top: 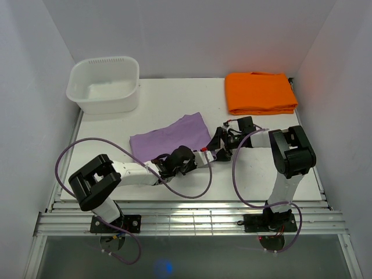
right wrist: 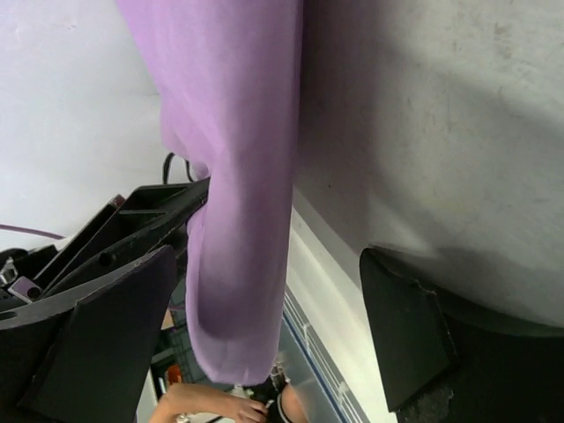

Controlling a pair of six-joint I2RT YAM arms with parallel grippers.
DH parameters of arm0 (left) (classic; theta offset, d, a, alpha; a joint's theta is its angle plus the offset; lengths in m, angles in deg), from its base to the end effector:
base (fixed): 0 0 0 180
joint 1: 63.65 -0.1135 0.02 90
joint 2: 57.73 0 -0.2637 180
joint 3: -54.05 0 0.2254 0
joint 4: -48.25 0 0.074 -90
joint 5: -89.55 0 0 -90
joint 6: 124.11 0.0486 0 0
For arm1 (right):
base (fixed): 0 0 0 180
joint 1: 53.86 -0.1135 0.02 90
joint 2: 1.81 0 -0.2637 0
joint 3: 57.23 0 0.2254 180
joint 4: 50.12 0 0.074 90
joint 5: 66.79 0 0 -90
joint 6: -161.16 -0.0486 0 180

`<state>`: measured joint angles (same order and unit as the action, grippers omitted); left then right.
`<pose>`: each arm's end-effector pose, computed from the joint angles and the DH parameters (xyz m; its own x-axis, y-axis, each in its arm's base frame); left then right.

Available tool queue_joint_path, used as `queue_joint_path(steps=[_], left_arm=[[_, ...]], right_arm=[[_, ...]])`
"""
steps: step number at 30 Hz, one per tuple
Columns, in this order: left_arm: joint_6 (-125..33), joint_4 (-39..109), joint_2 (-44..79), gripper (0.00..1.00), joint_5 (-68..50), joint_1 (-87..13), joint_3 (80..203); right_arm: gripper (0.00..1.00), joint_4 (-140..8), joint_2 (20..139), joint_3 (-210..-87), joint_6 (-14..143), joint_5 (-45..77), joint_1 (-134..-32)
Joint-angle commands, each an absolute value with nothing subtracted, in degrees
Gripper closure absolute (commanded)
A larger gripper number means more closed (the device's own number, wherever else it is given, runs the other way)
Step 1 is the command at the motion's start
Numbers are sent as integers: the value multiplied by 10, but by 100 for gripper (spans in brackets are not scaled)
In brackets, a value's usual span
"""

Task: Fold and stack the trousers
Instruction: Neatly place the folded trousers to the corner

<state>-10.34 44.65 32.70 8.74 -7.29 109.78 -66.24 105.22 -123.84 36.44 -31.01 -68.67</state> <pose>0.1743 -0.2480 0.1733 -0.0109 0.7347 -0.6783 0.8270 0.3880 0.4069 0.3044 0.1213 0.1340 -0.9944 0.0815 -0.0677 -0.0189 0.4921 0.8703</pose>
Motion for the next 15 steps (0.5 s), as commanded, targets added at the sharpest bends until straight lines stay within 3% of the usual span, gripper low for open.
queue_joint_path(steps=[1, 7, 13, 15], left_arm=[[-135, 447, 322, 100, 68, -77, 1126], [-142, 443, 335, 100, 61, -77, 1139], [-150, 443, 338, 100, 58, -78, 1139], [-151, 443, 337, 100, 57, -78, 1139]], right_arm=[[10, -519, 1068, -1219, 267, -350, -695], [10, -341, 1103, -1226, 150, -339, -725], [1, -328, 1125, -1244, 150, -311, -756], [14, -328, 1132, -1247, 155, -310, -762]])
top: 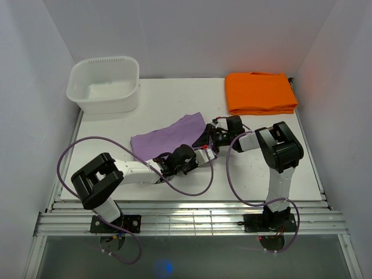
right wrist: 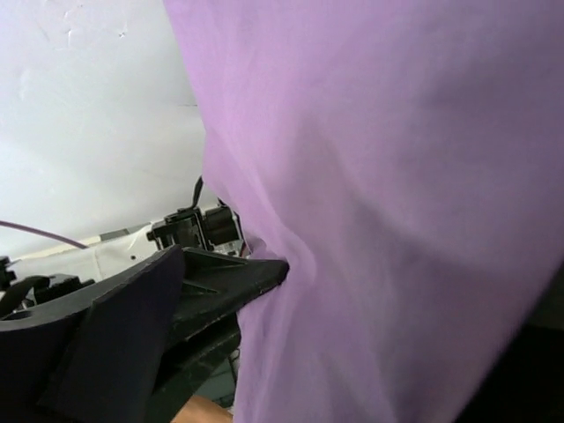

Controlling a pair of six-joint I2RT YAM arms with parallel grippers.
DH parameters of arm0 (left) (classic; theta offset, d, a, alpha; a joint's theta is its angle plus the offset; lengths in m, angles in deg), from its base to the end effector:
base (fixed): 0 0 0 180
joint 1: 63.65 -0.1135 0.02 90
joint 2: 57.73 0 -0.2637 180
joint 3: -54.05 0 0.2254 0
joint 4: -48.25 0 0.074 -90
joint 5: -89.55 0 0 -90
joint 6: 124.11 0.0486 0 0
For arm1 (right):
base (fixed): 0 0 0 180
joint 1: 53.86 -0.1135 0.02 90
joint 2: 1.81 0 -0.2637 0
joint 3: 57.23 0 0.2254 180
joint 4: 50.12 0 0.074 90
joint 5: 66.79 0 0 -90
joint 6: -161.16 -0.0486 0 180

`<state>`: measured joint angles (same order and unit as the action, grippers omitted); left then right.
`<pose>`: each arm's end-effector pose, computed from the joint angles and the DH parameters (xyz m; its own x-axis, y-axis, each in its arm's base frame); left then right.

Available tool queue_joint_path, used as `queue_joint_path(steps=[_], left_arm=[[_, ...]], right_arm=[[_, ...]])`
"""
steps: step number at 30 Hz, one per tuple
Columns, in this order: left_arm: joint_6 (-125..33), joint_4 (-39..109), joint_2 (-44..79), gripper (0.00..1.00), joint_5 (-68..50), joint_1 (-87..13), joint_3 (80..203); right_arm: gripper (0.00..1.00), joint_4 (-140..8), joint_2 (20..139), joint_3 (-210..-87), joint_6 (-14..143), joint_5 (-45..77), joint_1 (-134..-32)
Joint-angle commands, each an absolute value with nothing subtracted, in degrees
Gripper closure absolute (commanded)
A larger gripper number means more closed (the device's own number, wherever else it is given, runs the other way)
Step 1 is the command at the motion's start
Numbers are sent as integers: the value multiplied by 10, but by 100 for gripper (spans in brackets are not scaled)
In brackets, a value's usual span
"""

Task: Fold and stack the trousers
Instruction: Neatly place the folded trousers to the corner

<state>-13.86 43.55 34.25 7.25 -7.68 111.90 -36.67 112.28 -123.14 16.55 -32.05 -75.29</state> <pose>0.1794 -0.2540 0.1740 -0.0652 0.7094 -0.7018 0.8372 0.4216 0.3484 0.3219 0.1693 0.1283 -0.9894 0.1107 -0.0943 -0.0523 0.3340 0.9411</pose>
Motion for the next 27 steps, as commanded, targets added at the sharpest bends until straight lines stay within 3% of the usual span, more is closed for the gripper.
queue_joint_path(steps=[1, 2, 4, 5, 6, 7, 8, 12, 15, 16, 19, 22, 27], left_arm=[[-151, 443, 333, 100, 58, -78, 1138], [-152, 443, 331, 100, 58, -79, 1136], [-149, 443, 325, 100, 59, -79, 1132], [-148, 441, 324, 100, 60, -79, 1131], [-145, 436, 323, 100, 59, -79, 1130], [-142, 429, 320, 96, 57, -79, 1131], [-137, 412, 311, 81, 57, -79, 1132], [-121, 368, 246, 47, 82, -89, 1127], [-122, 306, 177, 36, 75, -108, 1126], [-123, 289, 163, 36, 71, -124, 1129], [-128, 234, 125, 35, 64, -156, 1133], [-150, 228, 118, 34, 56, -187, 1129], [-163, 281, 136, 29, 3, -198, 1131]], right_arm=[[20, -329, 1132, -1247, 158, -308, -762], [34, -336, 1132, -1246, 160, -307, -761], [49, -345, 1127, -1247, 176, -307, -760], [63, -351, 1125, -1248, 181, -308, -760], [70, -352, 1122, -1249, 189, -309, -760], [78, -354, 1120, -1250, 193, -311, -759], [91, -365, 1112, -1262, 199, -312, -756], [92, -485, 1086, -1335, 300, -302, -736], [92, -611, 1074, -1441, 468, -264, -724], [92, -719, 1072, -1471, 573, -219, -724], [92, -812, 1070, -1542, 660, -156, -720], [92, -865, 1095, -1587, 708, -155, -712], [92, -850, 1126, -1547, 700, -210, -712]])
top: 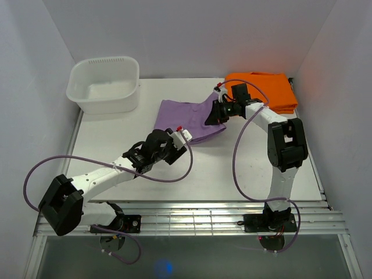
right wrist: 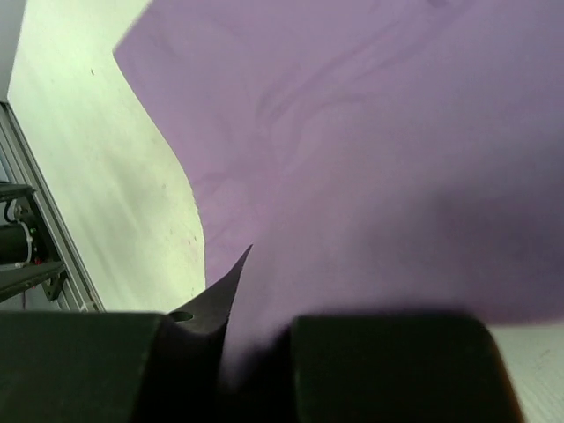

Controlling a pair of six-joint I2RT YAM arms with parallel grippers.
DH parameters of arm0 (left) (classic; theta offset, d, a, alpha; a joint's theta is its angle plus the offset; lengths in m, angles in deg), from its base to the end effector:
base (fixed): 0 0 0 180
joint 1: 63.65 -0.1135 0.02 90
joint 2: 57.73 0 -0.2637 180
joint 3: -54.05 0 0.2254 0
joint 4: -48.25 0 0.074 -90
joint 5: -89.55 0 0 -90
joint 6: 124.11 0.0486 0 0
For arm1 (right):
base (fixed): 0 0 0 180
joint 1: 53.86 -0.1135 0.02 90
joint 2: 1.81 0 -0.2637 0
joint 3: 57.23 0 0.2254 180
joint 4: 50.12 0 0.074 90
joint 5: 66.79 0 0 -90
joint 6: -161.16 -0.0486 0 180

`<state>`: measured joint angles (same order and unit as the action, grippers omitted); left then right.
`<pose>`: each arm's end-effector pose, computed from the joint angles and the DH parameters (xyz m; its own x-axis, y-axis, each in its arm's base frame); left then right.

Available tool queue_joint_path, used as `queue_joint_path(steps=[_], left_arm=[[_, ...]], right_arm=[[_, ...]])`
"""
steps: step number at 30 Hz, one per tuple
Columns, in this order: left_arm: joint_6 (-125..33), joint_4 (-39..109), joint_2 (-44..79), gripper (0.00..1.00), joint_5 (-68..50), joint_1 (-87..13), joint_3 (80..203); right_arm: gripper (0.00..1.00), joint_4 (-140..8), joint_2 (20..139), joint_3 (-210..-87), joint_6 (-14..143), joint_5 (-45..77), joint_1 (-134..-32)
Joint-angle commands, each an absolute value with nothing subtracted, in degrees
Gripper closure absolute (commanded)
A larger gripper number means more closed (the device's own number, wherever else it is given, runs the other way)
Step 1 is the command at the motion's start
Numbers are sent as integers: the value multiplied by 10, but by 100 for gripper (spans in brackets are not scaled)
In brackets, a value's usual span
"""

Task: Fold and stack the trousers
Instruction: Neatly place the folded trousers to the corner

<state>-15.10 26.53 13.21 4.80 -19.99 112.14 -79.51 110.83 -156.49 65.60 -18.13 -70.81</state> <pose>0.1871 -0.1724 0.2432 -0.1819 0.6220 -0.7616 0.7322 0.6027 0.3173 0.3942 0.1537 0.2297 -0.7126 -0.1412 -0.6872 -0.6166 0.5933 0.5175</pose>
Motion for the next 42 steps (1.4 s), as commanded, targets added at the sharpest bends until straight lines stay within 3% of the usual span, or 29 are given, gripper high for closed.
queue_joint_path(steps=[1, 8, 17, 26, 28, 29, 32, 33, 34, 36, 37, 40, 42], left_arm=[[-158, 290, 142, 29, 0, -198, 1132], [-55, 354, 208, 26, -69, -200, 1144], [181, 512, 289, 22, -102, -211, 1070], [245, 589, 428, 22, -77, -222, 1098], [243, 587, 443, 32, -69, -220, 1111], [238, 583, 447, 52, -66, -220, 1115], [214, 522, 426, 82, -77, -208, 1129], [206, 504, 420, 95, -71, -195, 1132], [183, 470, 418, 99, -61, -185, 1136], [152, 433, 421, 100, -13, -157, 1153], [108, 387, 423, 100, 10, -150, 1161], [33, 309, 433, 100, 24, -134, 1193], [-33, 282, 446, 100, 48, -125, 1219]], right_arm=[[92, -859, 1149, -1558, 708, -221, -712], [92, -1029, 1260, -1648, 860, -229, -712], [92, -1046, 1274, -1625, 898, -222, -702], [92, -1130, 1284, -1663, 970, -253, -703], [92, -1149, 1294, -1677, 991, -257, -703], [92, -1155, 1297, -1681, 992, -257, -703], [91, -1150, 1295, -1683, 977, -255, -700], [87, -1143, 1292, -1682, 966, -255, -699], [71, -1125, 1292, -1681, 934, -254, -696], [54, -1113, 1288, -1683, 906, -261, -687], [40, -1098, 1285, -1683, 890, -268, -677], [25, -1078, 1271, -1676, 833, -282, -648], [23, -1056, 1246, -1635, 779, -293, -627]])
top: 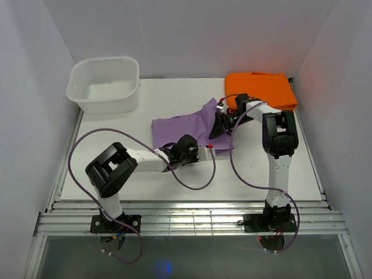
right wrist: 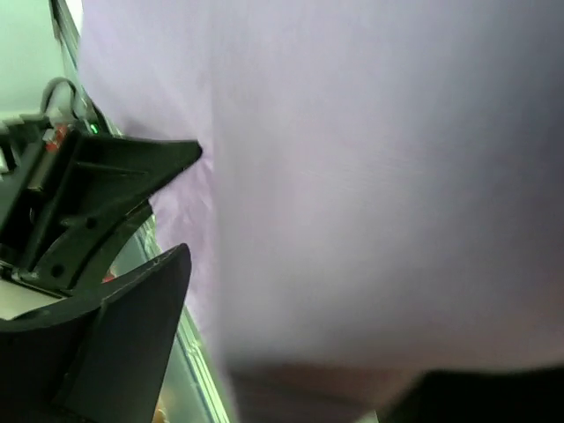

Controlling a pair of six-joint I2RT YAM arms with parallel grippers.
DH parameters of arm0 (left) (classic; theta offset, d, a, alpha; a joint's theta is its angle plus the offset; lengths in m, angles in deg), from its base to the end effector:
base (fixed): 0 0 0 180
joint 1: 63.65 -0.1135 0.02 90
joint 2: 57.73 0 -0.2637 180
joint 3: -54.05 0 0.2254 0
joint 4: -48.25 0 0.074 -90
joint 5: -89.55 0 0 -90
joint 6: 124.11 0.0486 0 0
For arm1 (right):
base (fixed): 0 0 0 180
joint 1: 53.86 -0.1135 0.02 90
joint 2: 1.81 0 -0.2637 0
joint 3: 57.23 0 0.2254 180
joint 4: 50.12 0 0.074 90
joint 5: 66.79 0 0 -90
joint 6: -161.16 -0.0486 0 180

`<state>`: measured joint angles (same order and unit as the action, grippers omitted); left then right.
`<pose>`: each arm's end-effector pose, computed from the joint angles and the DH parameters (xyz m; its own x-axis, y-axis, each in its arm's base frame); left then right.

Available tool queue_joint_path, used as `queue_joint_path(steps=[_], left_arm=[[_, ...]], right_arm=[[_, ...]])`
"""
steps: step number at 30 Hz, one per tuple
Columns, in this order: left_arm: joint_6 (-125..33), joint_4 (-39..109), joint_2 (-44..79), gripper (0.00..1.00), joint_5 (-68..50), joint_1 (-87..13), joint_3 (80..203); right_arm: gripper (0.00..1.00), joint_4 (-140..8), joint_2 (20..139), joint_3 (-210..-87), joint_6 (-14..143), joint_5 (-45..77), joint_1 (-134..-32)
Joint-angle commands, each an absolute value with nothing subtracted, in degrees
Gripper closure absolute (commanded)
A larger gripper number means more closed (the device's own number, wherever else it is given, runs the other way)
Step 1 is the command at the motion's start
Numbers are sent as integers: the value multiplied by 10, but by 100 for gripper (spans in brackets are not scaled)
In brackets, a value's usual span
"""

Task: Fold and stack the trousers
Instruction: Neatly place the folded trousers to the corner

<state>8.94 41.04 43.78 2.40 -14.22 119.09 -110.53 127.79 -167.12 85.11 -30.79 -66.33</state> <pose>0.2246 -0.2586 0.1533 0.1737 0.8454 -0.5050 0.8439 0.1365 0.5188 0.3995 0.1286 0.1396 -0.8703 -0.3376 -0.3587 -0.4866 0.4766 0.7321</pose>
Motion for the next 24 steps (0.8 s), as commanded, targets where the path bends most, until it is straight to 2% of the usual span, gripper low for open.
queue_joint_path(steps=[1, 7, 14, 19, 24], left_arm=[[-56, 255, 460, 100, 53, -125, 1230], [-192, 169, 517, 100, 37, -124, 1322], [-250, 144, 544, 100, 5, -124, 1370], [-279, 142, 542, 100, -25, -123, 1372], [-313, 134, 539, 100, -44, -124, 1375]], right_arm=[[22, -1044, 1234, -1613, 761, -303, -607], [8, -895, 1138, -1393, 636, -320, -547], [7, -637, 1089, -1214, 458, -309, -546], [6, -400, 1084, -1149, 295, -264, -546], [4, -301, 1097, -1118, 232, -189, -546]])
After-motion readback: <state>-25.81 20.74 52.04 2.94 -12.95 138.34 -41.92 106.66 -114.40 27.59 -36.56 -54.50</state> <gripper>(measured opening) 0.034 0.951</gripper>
